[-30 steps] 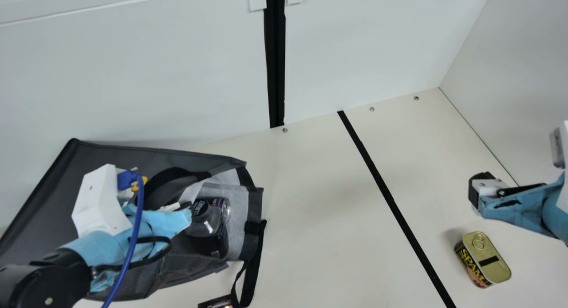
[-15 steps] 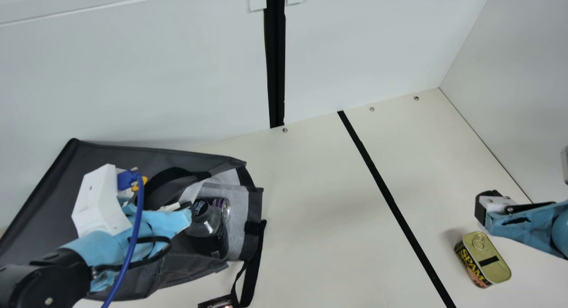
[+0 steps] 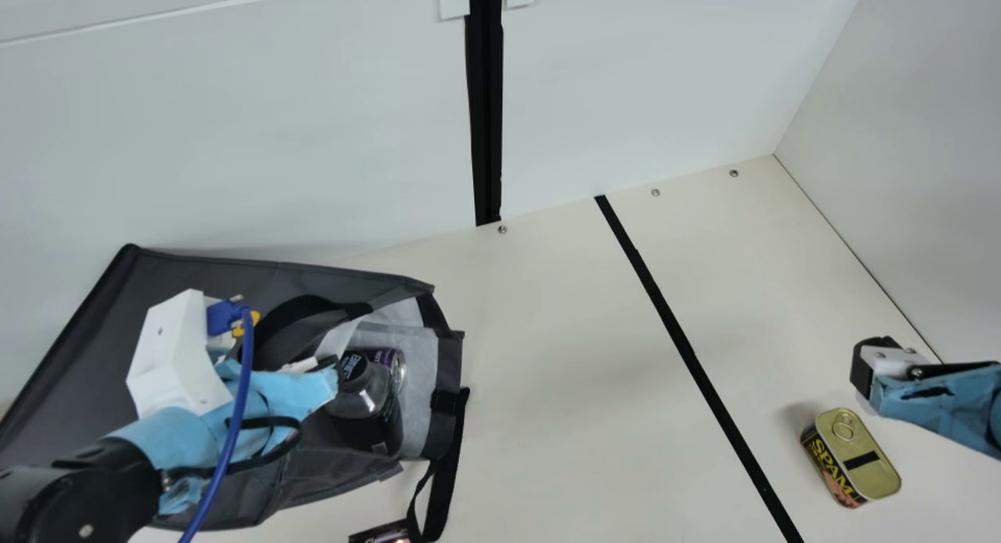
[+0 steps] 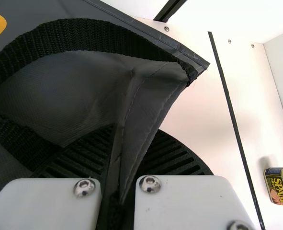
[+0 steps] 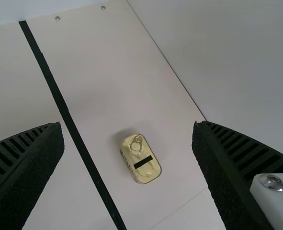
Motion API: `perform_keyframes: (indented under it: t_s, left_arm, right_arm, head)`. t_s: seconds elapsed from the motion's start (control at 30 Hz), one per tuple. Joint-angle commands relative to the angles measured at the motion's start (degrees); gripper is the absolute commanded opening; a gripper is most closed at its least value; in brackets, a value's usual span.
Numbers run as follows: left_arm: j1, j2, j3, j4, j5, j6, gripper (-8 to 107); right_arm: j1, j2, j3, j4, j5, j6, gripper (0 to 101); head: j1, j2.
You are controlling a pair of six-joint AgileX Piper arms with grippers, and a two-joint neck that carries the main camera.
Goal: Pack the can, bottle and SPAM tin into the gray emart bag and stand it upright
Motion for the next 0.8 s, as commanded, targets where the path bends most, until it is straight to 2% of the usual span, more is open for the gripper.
perform_keyframes:
  t_s: [0.0,0.27,0.5,0.77]
  left_arm:
    - [0.00,0.00,0.00,0.00,0.00,0.00,-8]
    - [0.00,0.00,0.00,0.00,0.00,0.00,-8]
    - [0.00,0.00,0.00,0.00,0.00,0.00,-8]
    - [0.00,0.00,0.00,0.00,0.00,0.00,-8]
  right_arm:
    - [-0.41,-0.01,-0.02,0.23,0.01,-0.31,95]
    - [-0.88,-0.13,1.02,1.04,0.01,-3.31,95]
    - [-1.77,-0.41,3.56,2.22,0.01,-8.80,95]
    - [-5.66,0.67,5.27,5.39,0.01,-16.43,95]
  head:
    - [-1.30,-0.05]
    - [-1.30,-0.05]
    - [-1.30,-0.05]
    - [-1.30,-0.05]
